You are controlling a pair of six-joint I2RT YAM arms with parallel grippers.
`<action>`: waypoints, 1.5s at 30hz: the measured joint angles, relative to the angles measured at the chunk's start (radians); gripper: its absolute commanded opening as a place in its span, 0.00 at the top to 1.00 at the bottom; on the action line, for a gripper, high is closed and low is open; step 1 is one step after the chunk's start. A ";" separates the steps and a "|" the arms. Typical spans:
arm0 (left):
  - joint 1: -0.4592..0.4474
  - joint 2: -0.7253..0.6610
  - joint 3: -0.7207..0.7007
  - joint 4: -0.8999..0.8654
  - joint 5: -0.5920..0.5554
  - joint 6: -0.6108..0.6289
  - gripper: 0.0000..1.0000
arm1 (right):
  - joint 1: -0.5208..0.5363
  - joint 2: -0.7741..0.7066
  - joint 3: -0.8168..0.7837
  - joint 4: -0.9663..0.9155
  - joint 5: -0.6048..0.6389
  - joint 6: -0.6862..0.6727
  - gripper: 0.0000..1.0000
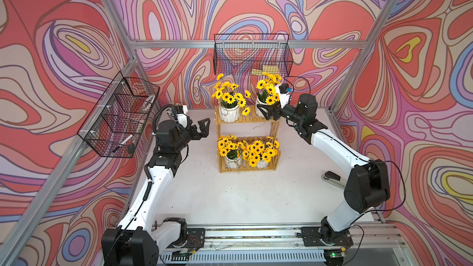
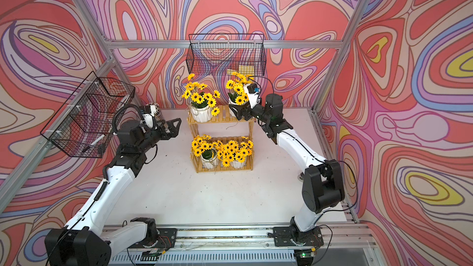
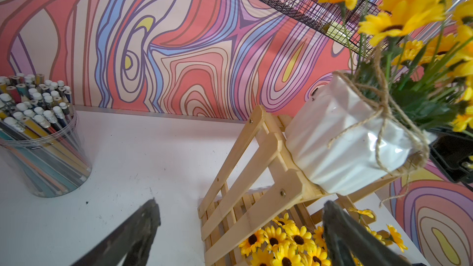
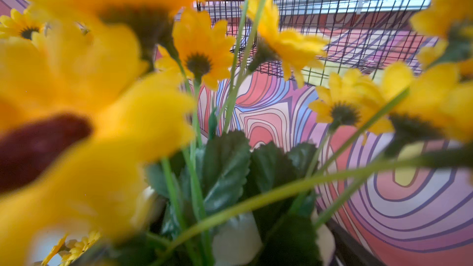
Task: Take the sunflower pots off the shelves
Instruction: Pick up the sunflower pot from the shelf.
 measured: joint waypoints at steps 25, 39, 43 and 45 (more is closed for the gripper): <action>0.000 -0.016 0.000 0.000 0.000 0.000 0.00 | 0.027 0.000 0.009 -0.012 0.047 -0.036 0.90; 0.000 -0.019 0.000 0.000 0.000 0.000 0.00 | 0.037 -0.026 -0.062 0.086 0.085 -0.002 1.00; 0.000 -0.019 0.000 0.000 0.000 0.000 0.00 | 0.037 -0.046 -0.084 0.089 0.089 0.001 1.00; 0.000 -0.019 0.000 0.000 0.000 0.001 0.00 | 0.037 -0.056 -0.092 0.084 0.088 0.001 1.00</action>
